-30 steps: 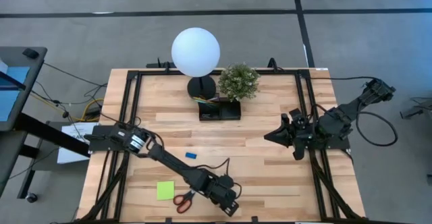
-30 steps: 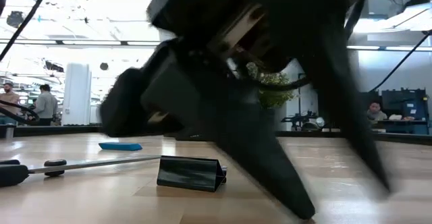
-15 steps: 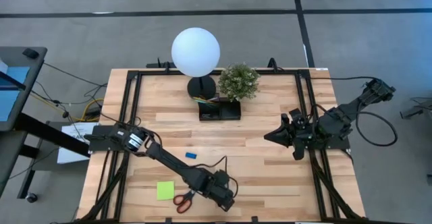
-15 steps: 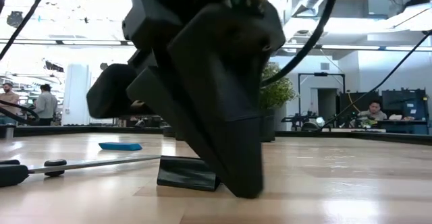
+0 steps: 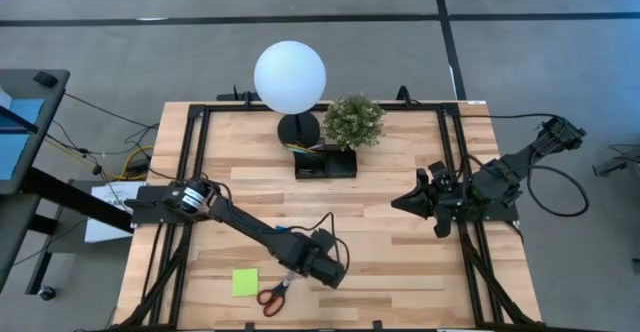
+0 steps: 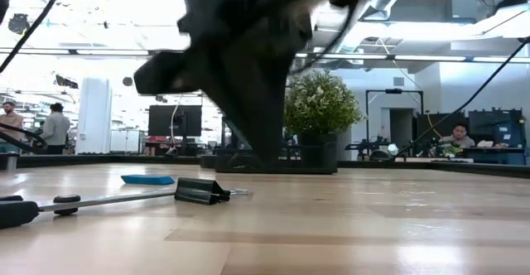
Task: Pick and place office supplies into organizer
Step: Put the black binder clip into the black desk organizer
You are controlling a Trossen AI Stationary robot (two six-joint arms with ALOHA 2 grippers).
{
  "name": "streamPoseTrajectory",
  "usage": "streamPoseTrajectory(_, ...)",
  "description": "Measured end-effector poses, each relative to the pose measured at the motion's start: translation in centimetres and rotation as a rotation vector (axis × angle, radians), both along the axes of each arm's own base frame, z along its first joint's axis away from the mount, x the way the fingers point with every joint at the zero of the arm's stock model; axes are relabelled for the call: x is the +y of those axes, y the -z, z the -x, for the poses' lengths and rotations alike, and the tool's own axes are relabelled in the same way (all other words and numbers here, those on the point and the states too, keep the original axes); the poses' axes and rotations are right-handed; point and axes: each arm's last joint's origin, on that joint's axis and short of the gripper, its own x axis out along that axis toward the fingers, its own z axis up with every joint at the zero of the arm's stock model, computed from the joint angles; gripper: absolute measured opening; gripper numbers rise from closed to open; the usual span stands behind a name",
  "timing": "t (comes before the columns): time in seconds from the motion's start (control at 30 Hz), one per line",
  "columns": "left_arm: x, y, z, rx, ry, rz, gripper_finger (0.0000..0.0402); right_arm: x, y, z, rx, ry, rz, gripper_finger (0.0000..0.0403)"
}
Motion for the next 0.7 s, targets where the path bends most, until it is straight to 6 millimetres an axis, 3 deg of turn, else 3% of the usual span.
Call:
streamPoseTrajectory(0.23, -1.6, -3.7, 1.5, -0.156, -0.159, 0.0, 0.0, 0.0, 0.4, 0.0, 0.036, -0.001, 0.025, 0.0001)
streamPoseTrajectory(0.5, -4.5, -2.7, 3.1, -0.083, -0.124, 0.106, 0.0009, -0.1, 0.7, 0.1, 0.055, -0.005, 0.074, 0.0001)
streamPoseTrajectory(0.7, -4.0, -2.5, 3.1, -0.048, -0.133, 0.094, 0.0073, -0.1, 0.7, 0.1, 0.054, -0.007, 0.082, 0.0001)
